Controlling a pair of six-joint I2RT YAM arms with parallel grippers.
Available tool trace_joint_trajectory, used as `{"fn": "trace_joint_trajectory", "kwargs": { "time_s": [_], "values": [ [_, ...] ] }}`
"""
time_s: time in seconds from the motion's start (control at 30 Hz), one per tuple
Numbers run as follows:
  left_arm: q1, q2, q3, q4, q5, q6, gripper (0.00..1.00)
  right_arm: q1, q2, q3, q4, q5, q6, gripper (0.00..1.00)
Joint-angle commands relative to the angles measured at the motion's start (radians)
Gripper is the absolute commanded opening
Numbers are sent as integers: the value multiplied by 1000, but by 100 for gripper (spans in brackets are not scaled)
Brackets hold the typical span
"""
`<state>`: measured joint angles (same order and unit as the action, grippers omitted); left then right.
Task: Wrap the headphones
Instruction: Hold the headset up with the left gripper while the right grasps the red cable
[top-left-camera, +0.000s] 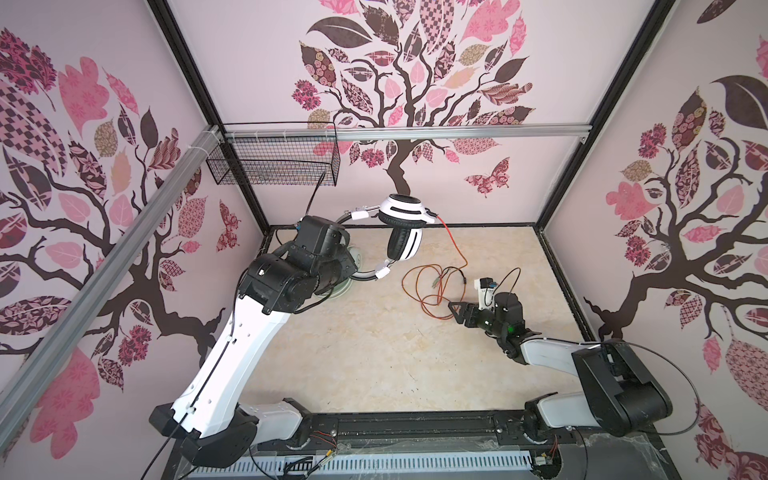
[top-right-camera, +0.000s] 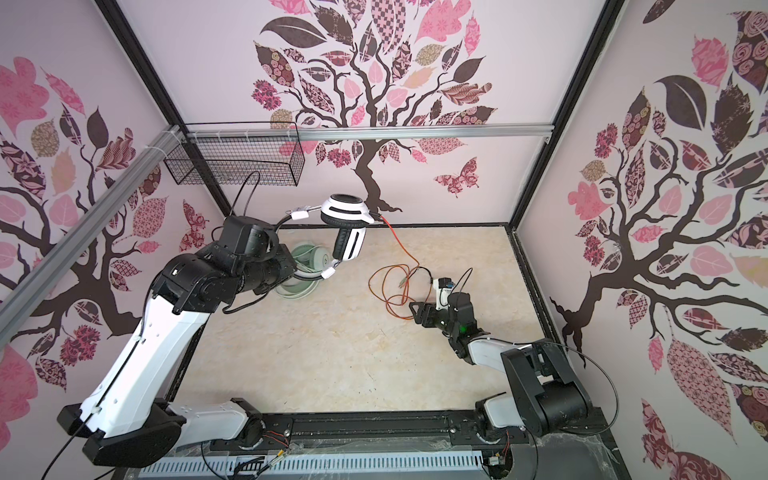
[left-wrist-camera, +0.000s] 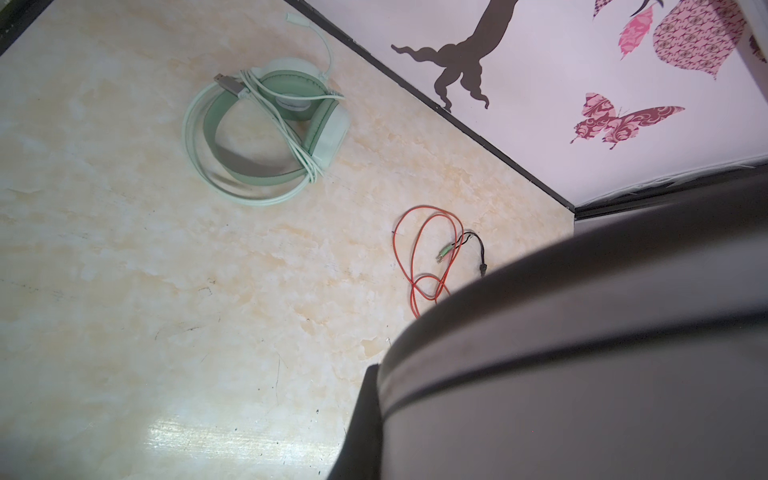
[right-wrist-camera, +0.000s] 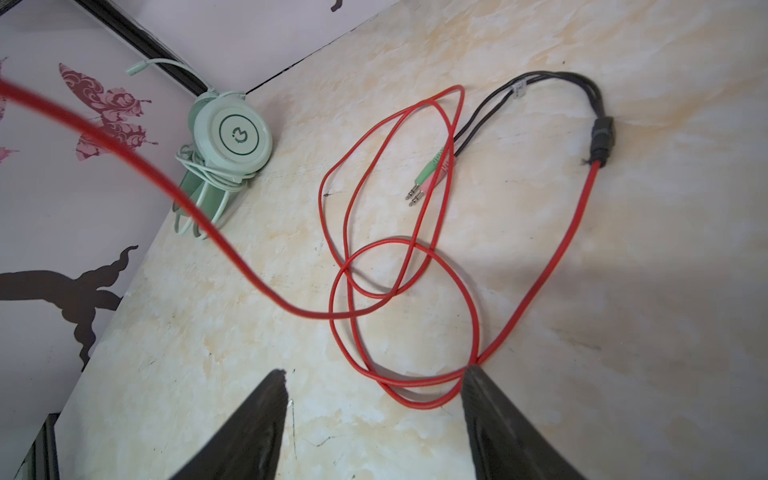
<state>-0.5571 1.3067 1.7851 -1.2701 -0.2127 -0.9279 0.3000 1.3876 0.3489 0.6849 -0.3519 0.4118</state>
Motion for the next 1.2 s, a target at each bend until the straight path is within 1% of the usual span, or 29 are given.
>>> {"fn": "trace_joint_trajectory", "kwargs": {
  "time_s": [0.0, 0.1, 0.2, 0.3, 0.33, 0.4, 0.5, 0.6, 0.7, 0.8, 0.87, 1.03, 1.17],
  "values": [
    [4, 2, 60, -1, 21, -45, 0, 51, -28, -4, 108, 22, -109, 69],
    [13, 36, 114, -73, 18, -55, 0, 111, -30, 12, 57, 93, -221, 69],
    [37, 42, 127, -98, 45, -67, 0, 116, -15, 46, 16, 119, -220, 68],
    [91, 26, 111, -92, 132, -76, 0, 120, 14, 79, 4, 121, -238, 67],
    [111, 19, 106, -89, 165, -78, 0, 123, 26, 104, -29, 136, -261, 65],
    [138, 7, 107, -86, 205, -78, 0, 125, 25, 137, -95, 214, -273, 65],
    [161, -20, 110, -84, 211, -78, 0, 124, 9, 115, -35, 246, -281, 65],
    [168, -44, 120, -72, 209, -76, 0, 125, 36, 138, -23, 220, -246, 64],
    [169, -50, 143, -72, 201, -78, 0, 125, 71, 168, -26, 197, -206, 59],
    [170, -49, 148, -72, 194, -76, 0, 128, 97, 162, 22, 159, -186, 59],
    [170, -44, 186, -73, 192, -75, 0, 135, 113, 159, 45, 144, -194, 58],
    [172, -21, 230, -84, 196, -68, 0, 164, 165, 168, 81, 108, -248, 58],
    [172, -6, 264, -85, 206, -66, 0, 195, 212, 170, 168, 80, -282, 60]
  ]
}}
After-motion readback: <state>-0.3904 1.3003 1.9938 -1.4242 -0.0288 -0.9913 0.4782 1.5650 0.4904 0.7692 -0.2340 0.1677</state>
